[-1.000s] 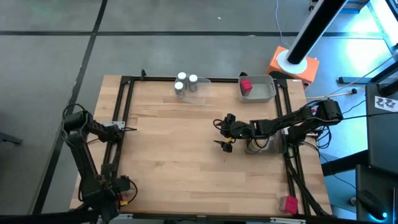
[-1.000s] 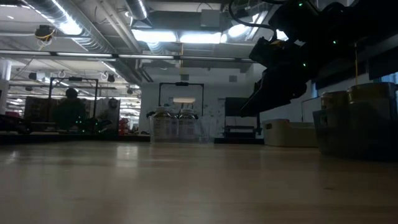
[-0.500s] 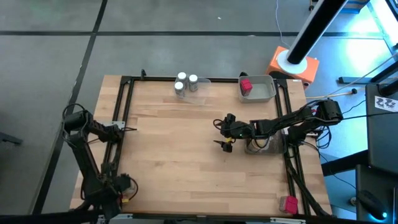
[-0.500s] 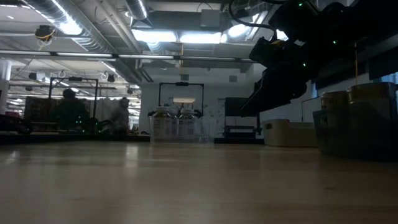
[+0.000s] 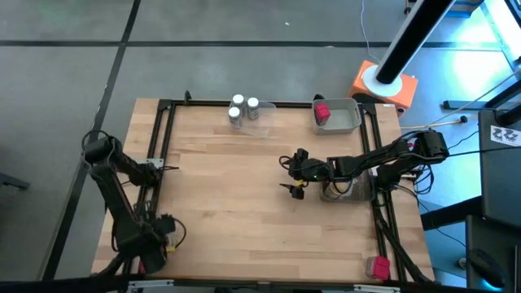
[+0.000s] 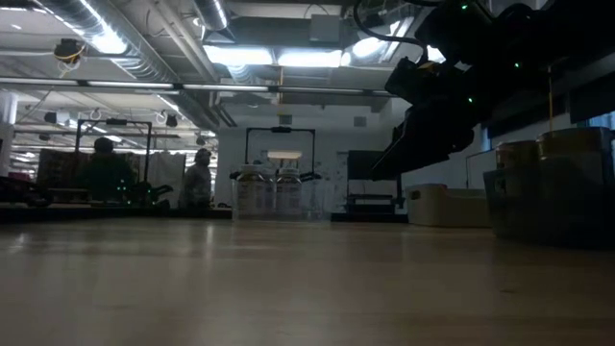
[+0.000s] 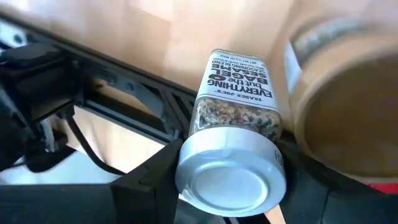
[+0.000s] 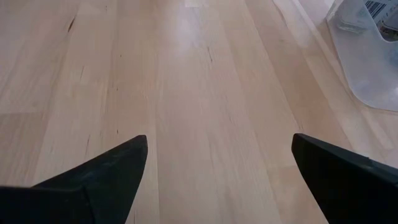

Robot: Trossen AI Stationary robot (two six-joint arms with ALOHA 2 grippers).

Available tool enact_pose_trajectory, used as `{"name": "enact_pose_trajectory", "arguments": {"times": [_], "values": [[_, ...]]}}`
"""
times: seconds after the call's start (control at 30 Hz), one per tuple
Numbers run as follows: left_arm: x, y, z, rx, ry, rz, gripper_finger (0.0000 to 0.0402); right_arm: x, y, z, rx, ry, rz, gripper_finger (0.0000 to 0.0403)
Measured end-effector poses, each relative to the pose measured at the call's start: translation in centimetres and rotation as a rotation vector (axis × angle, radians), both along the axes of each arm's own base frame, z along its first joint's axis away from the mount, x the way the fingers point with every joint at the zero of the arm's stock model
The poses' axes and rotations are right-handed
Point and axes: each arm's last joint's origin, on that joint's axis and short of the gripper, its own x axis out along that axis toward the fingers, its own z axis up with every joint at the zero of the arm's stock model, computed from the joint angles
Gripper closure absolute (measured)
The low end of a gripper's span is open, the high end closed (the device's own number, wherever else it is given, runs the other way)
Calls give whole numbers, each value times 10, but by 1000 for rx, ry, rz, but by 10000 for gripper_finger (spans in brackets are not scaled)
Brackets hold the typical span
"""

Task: Sort spices by type
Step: Put the white seasoning bottle into the transparent bin

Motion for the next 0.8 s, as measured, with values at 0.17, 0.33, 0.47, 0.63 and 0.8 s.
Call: {"name": "enact_pose_trajectory", "arguments": {"times": [0.17,0.33,0.47,0.63,0.8], "values": [[9,26,22,4,-90,159,210,0,0,0,0,0,0,4],[21,52,39,-17,-166,302,210,0,0,0,0,0,0,4],[36,73,45,-13,-232,363,210,0,0,0,4,-1,-3,4],[62,95,45,-21,-292,322,210,0,0,0,9,2,-7,4],[90,123,45,6,-411,268,210,0,0,-1,25,3,-19,4]]}}
